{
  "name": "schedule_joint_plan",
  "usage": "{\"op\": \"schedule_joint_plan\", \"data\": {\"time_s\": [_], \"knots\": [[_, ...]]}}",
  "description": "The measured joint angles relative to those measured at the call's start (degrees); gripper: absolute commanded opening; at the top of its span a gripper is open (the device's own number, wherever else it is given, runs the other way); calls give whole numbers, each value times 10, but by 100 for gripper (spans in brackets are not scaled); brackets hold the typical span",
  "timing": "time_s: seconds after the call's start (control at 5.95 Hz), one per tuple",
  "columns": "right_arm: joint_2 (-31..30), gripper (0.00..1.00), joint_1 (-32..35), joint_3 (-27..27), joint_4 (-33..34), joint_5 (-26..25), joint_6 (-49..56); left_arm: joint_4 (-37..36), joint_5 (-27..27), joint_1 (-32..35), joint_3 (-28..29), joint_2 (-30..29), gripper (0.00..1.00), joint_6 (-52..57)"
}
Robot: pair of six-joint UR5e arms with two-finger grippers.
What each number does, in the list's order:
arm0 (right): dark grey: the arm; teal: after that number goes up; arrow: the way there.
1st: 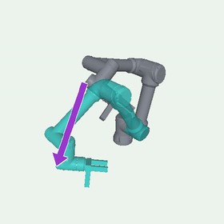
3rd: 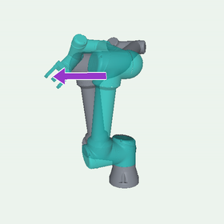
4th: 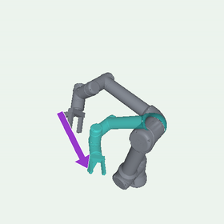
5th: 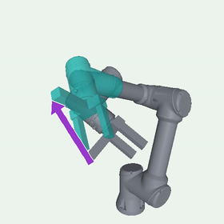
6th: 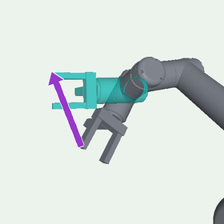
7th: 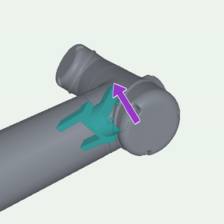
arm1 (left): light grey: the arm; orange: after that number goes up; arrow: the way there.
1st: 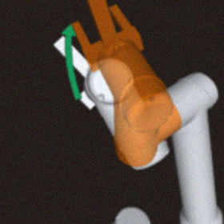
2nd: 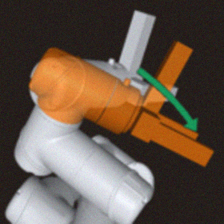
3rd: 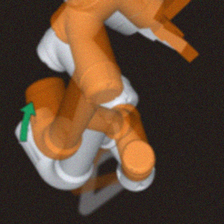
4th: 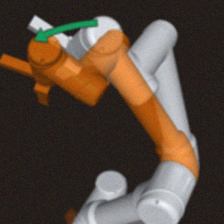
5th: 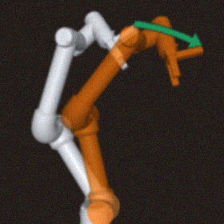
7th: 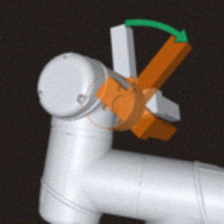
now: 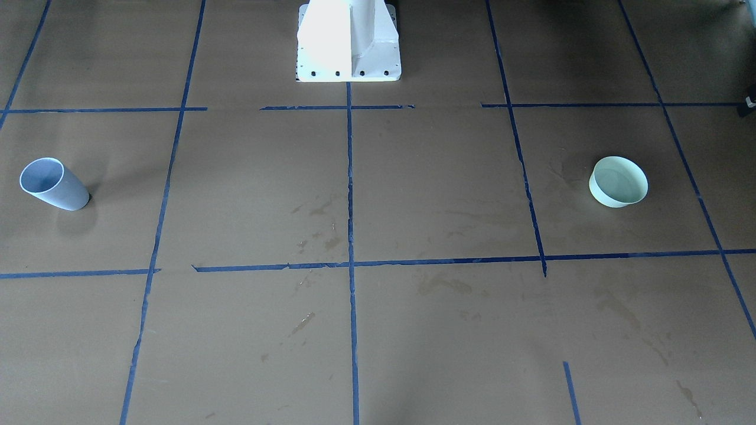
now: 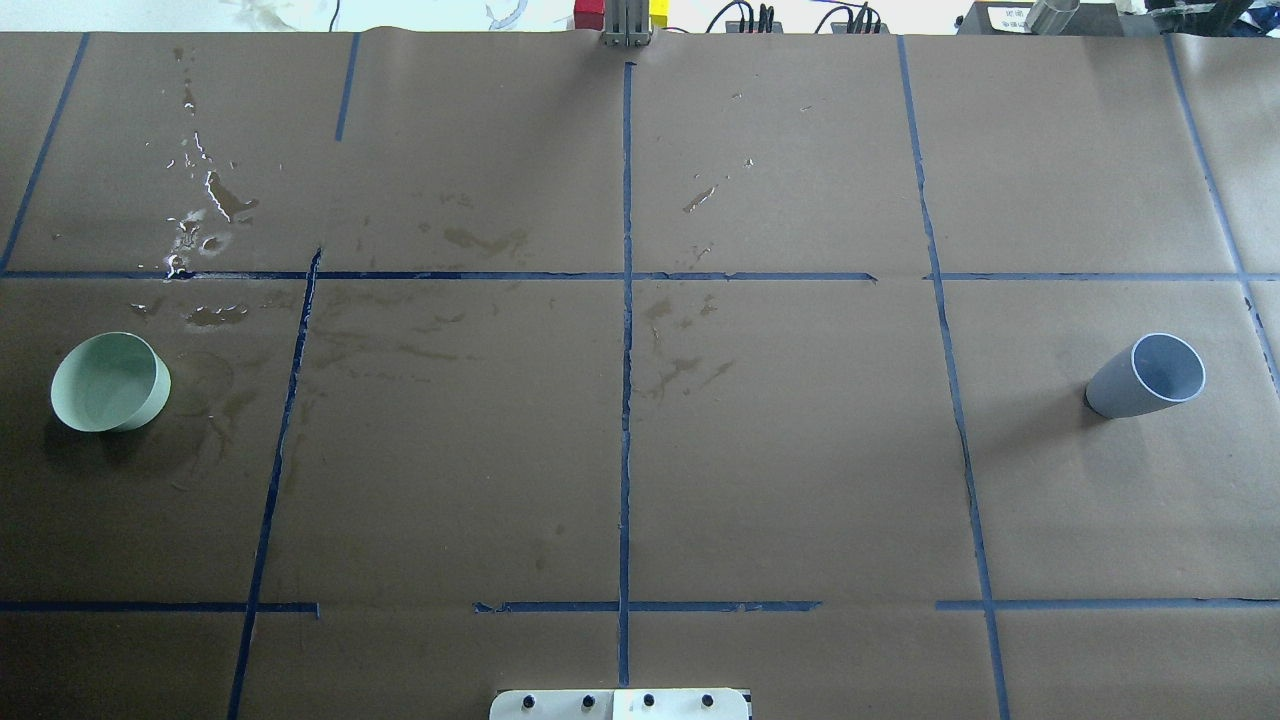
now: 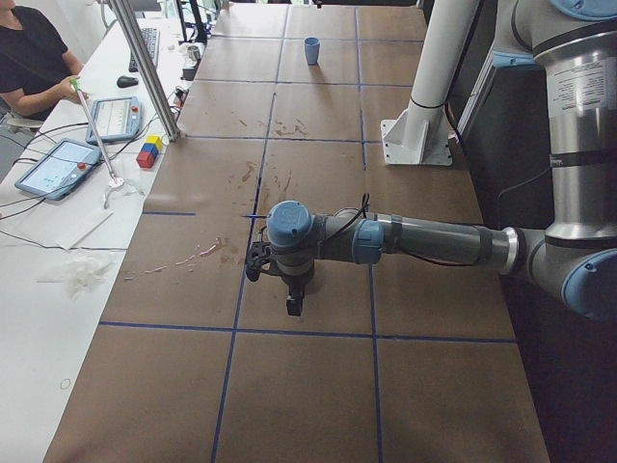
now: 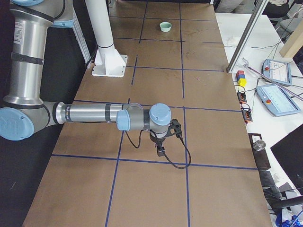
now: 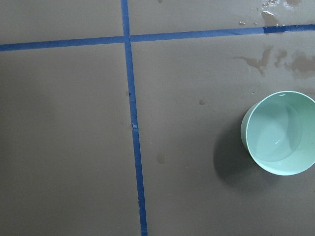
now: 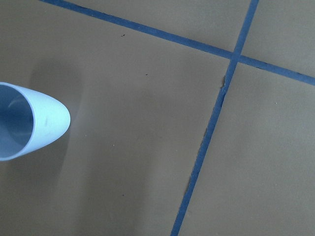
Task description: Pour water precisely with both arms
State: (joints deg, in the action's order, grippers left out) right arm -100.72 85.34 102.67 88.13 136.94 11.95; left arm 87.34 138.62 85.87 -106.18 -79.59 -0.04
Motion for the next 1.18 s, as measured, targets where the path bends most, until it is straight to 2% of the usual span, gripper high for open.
{"op": "schedule_joint_plan", "data": {"time_s": [0.34,0.84,1.18], "knots": [[-3,100,0,4,0,1,-4,2,-1,0,-5,3,100,0],[-24,100,0,9,-61,1,-12,20,0,-1,-6,5,100,-1],[-32,100,0,10,-75,0,-18,25,0,-12,-1,-3,100,-35]]}}
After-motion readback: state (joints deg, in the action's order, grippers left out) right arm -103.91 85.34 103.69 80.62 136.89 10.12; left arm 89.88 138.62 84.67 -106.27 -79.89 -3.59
